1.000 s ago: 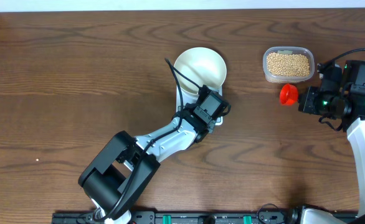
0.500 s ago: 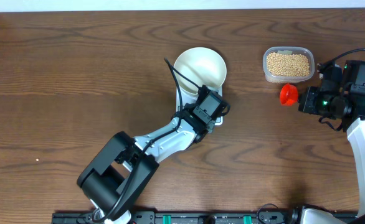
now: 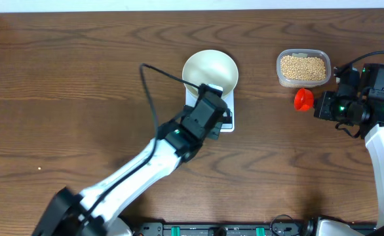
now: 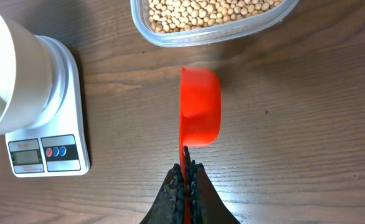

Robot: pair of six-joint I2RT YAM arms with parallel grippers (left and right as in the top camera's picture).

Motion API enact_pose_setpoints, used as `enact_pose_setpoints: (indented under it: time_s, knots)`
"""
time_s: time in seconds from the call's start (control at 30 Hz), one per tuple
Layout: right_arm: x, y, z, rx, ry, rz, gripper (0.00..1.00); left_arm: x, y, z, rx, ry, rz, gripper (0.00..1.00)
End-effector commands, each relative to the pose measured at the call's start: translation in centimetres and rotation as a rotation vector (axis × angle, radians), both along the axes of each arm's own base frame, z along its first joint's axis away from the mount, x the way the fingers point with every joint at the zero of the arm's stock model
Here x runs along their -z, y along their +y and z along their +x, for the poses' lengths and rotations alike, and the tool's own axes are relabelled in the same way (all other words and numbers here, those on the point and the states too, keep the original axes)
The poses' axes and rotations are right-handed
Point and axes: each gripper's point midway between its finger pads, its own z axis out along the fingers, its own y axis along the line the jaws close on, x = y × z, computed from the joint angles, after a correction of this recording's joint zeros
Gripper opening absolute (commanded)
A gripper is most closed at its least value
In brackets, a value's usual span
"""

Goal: Scoop item into bowl and weigh 50g on scale
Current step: 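Raise the left gripper off the scale and retract it left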

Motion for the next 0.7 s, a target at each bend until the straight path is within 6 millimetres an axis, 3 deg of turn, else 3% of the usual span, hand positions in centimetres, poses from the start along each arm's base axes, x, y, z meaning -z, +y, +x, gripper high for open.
enact_pose_setpoints:
  time_s: [0.0, 0.3, 0.47, 0.67]
  knots:
    - [-0.9, 0.1, 0.4, -0.019, -0.031, -0.014, 0.01, -2.1, 1.1, -0.1, -0.016, -0.026, -0.03, 0.07]
    - [-1.7, 0.0, 1.8, -0.022, -0.095, -0.023, 0.01, -6.1, 6.8, 0.7, -0.15, -0.086, -0.073, 0.07]
    - [-2.9, 0.3, 3.2, -0.038, -0.173, -0.012, 0.01, -7.1, 11.0, 3.0, -0.283, -0.129, -0.092, 0.07]
    - [-5.1, -0.2, 5.6, -0.029, -0.309, -0.033, 0.01, -9.1, 17.6, 6.6, -0.478, -0.239, -0.133, 0.07]
